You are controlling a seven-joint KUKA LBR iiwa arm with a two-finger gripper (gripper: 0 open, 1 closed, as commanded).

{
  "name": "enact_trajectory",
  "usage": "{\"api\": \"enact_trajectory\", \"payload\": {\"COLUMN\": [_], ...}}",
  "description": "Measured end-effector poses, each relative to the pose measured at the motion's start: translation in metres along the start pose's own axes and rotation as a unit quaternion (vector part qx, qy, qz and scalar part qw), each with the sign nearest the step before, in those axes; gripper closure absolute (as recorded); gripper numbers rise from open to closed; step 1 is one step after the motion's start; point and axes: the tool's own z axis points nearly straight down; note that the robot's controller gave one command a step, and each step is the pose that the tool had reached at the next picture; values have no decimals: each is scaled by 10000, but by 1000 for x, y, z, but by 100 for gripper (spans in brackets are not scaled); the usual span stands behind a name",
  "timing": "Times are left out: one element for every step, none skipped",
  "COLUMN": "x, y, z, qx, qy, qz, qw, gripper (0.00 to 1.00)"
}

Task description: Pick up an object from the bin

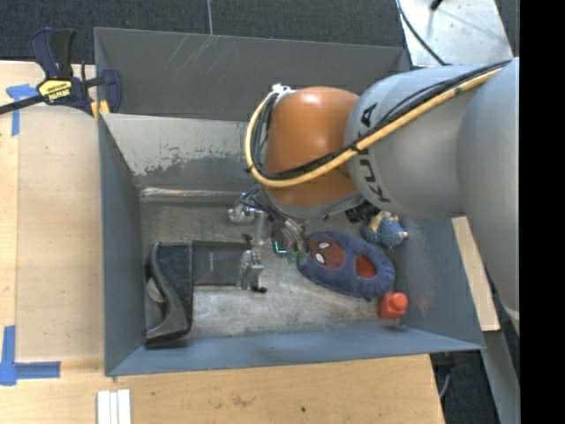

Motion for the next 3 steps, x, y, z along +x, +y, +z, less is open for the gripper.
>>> {"api": "enact_trajectory", "payload": {"x": [-24,-28,-7], "y": [-11,-10,-17], "z": [69,62,-102], "qx": [-9,-26,3], "qy": [-66,-149,-85], "qz": [-160,-152,-1607], "qw": [9998,9998,9870], "gripper": [0,100,100]}}
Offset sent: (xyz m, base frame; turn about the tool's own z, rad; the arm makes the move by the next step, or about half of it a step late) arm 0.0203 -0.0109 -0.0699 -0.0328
